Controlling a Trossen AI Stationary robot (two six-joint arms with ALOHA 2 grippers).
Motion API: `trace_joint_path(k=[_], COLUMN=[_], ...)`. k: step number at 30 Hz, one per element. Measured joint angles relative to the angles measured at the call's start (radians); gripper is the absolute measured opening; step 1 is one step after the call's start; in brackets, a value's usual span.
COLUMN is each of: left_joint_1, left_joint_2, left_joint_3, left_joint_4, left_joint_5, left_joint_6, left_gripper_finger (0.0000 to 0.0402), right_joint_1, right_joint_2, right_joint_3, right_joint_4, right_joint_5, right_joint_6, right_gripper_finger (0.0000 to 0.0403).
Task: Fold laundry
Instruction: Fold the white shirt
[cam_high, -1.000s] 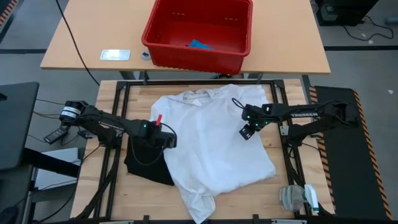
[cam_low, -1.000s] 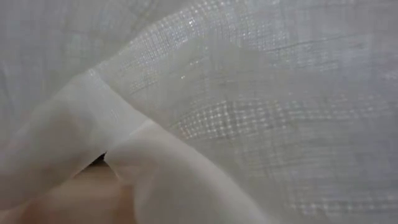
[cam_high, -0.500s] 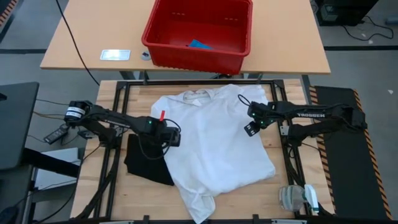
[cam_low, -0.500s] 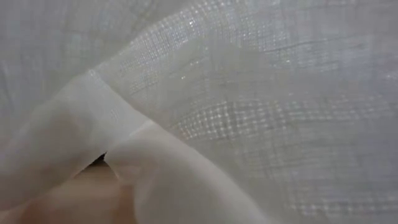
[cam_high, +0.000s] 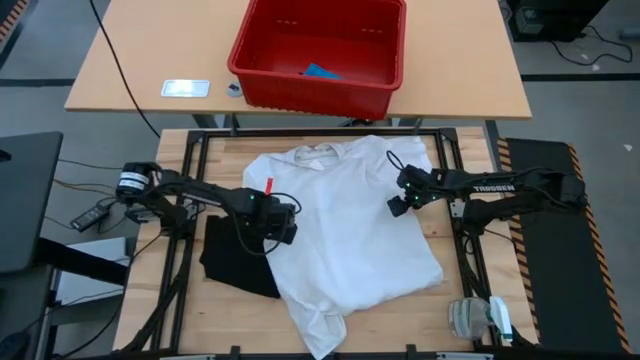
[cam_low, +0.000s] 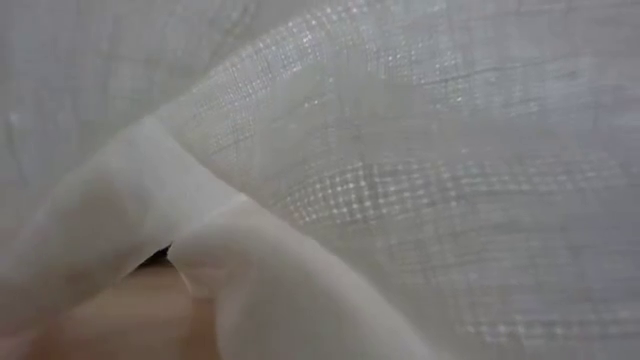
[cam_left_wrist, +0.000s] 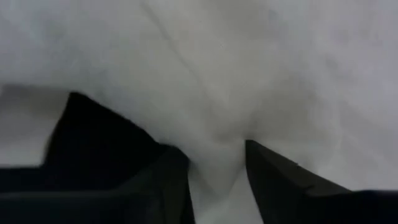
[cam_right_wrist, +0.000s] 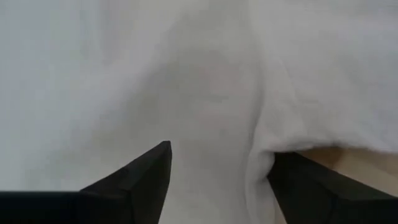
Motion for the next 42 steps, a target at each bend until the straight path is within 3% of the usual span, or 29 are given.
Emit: trace_joint_path(k=[7, 10, 13, 17, 24, 30, 36, 39, 42], left_joint_1=[0.075, 0.118, 0.143, 0.109, -0.051, -0.146, -0.188, -0.192, -0.168], left_joint_2=[0.079, 0.082, 0.082, 0.082, 0.082, 0.081, 0.052, -0.056, -0.13], left_joint_3=[0.0, 0.004, 0.053, 0.102, 0.095, 0.094, 0.089, 0.096, 0.095], left_joint_4=[0.212, 0.305, 0.281, 0.152, -0.082, -0.118, -0.332, -0.271, -0.319], left_joint_5=[0.019, 0.019, 0.019, 0.018, -0.009, -0.027, -0.028, -0.123, -0.206], left_joint_6=[0.076, 0.076, 0.096, 0.109, -0.051, -0.093, -0.185, -0.206, -0.21], left_gripper_finger=[0.0079, 0.0057, 0.0049, 0.0053, 0.0088, 0.0105, 0.0105, 0.0105, 0.0105], right_joint_1=[0.0, 0.0, 0.0, 0.0, 0.0, 0.001, 0.001, 0.001, 0.001], right_joint_2=[-0.001, -0.016, -0.025, -0.028, -0.029, -0.029, -0.03, -0.031, -0.031], right_joint_3=[-0.05, -0.055, -0.057, -0.057, -0.057, -0.057, -0.055, -0.055, -0.055], right_joint_4=[0.073, 0.064, 0.052, 0.029, -0.006, -0.018, -0.035, -0.039, -0.041], right_joint_5=[0.026, 0.022, 0.023, 0.023, 0.04, 0.031, 0.007, -0.007, -0.004], right_joint_6=[0.041, 0.039, 0.036, 0.036, 0.006, -0.017, -0.024, -0.01, 0.013], right_gripper_finger=[0.0221, 0.0194, 0.0164, 0.0118, 0.0054, 0.0031, 0.0009, 0.0013, 0.0026])
